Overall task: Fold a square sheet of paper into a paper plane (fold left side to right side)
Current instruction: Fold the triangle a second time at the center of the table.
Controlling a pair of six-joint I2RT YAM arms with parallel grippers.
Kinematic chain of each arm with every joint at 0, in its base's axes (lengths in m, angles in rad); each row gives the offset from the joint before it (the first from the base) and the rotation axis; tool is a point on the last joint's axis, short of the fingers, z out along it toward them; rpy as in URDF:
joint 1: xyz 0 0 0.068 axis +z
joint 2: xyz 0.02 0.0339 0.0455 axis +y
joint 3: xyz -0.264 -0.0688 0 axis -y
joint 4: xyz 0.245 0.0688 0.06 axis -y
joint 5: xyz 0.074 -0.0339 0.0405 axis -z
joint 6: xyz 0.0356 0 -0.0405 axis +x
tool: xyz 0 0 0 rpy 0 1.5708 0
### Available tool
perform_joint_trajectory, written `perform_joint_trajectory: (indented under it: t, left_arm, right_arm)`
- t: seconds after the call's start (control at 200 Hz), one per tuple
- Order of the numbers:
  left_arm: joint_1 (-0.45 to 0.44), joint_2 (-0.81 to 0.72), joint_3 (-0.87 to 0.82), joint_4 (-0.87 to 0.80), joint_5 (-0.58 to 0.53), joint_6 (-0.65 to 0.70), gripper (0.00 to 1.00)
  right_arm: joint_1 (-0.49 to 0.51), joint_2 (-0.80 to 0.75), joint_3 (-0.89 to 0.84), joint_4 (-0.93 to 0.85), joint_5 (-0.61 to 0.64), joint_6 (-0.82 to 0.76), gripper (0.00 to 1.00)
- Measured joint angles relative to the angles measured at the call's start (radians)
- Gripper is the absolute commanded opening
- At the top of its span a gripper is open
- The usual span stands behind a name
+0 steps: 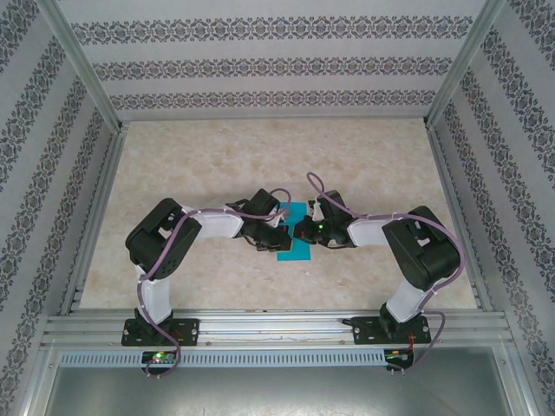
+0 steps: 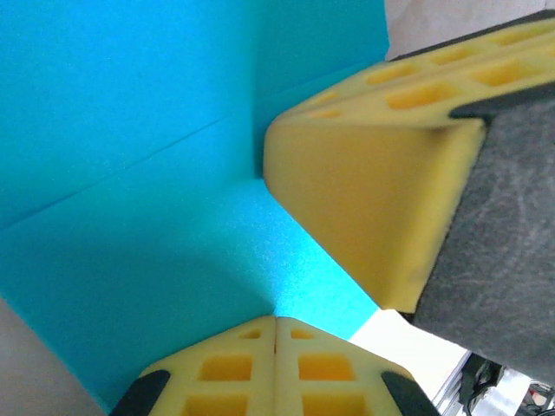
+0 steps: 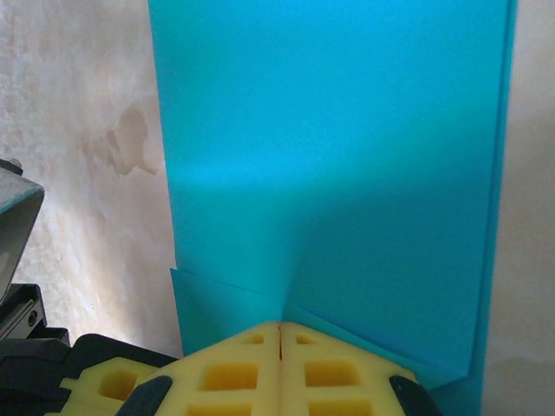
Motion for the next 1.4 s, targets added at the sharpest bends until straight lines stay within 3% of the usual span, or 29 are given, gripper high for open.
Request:
perform_joint_trajectory:
  t: [0.964, 1.169, 1.254, 1.399]
  left_arm:
    - [0.0, -0.18, -0.253, 0.079, 0.0, 0.039, 0.0]
    - [0.003, -0.242, -0.297, 0.043, -0.011, 0.03, 0.1]
    - [0.017, -0.285, -0.301, 0.018, -0.02, 0.027, 0.25]
    - [0.079, -0.361, -0.282, 0.01, -0.049, 0.012, 0.44]
  right_arm:
    - [-0.008, 0.008, 0.014, -0.038, -0.043, -0.008, 0.0]
    - [-0.021, 0.005, 0.032, -0.074, -0.042, -0.019, 0.0]
    - [-0.027, -0.01, 0.045, -0.113, -0.029, -0.028, 0.1]
    - [-0.048, -0.076, 0.096, -0.168, -0.013, -0.056, 0.38]
